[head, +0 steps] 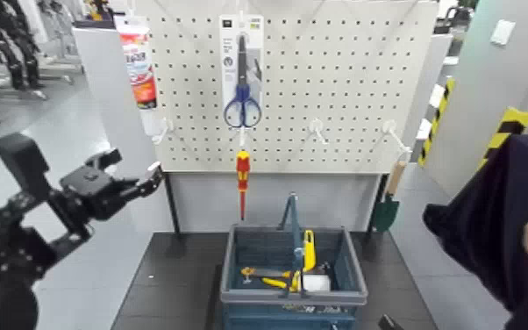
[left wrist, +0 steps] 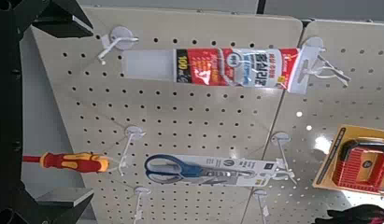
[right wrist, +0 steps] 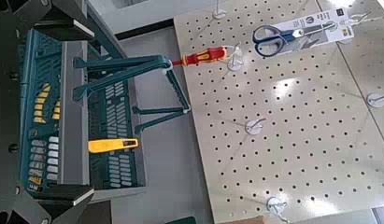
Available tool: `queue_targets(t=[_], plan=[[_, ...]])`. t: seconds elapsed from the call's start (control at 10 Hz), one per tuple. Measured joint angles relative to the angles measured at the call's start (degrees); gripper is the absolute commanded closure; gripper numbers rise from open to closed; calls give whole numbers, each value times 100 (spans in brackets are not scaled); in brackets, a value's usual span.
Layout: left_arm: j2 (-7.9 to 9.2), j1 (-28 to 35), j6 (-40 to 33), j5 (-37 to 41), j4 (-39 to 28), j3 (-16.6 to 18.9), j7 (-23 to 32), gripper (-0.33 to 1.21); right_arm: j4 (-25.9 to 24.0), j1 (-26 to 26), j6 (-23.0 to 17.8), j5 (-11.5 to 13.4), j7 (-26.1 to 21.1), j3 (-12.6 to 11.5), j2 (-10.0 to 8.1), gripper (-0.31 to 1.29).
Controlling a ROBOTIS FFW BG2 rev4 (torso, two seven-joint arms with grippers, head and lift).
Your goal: Put the red glue tube into the crate.
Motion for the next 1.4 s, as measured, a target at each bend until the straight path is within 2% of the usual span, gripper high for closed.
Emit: queue_targets(t=[0.2,0.5,0.8,1.0,1.4], plan=[[178,-484,49,-33,298,-28,-230,10,7,-22,30,-5,8,24,-4,14],[263,-1051,32,-206,603,14,-455,10,6,-39,58,-5,18,41,-4,14],[437,-1633,-105,-244,1226,-56,-696,12,3,-65,103,-10,53,60,-16,14],[481,-2011,-256,-270,1665,-152,-890,12,10,-84,130,-13,74,69,-21,14],[682,-2705,-483,-313,2400,-493,-1106,14,37,-117,157,-38,122,77,-22,14]])
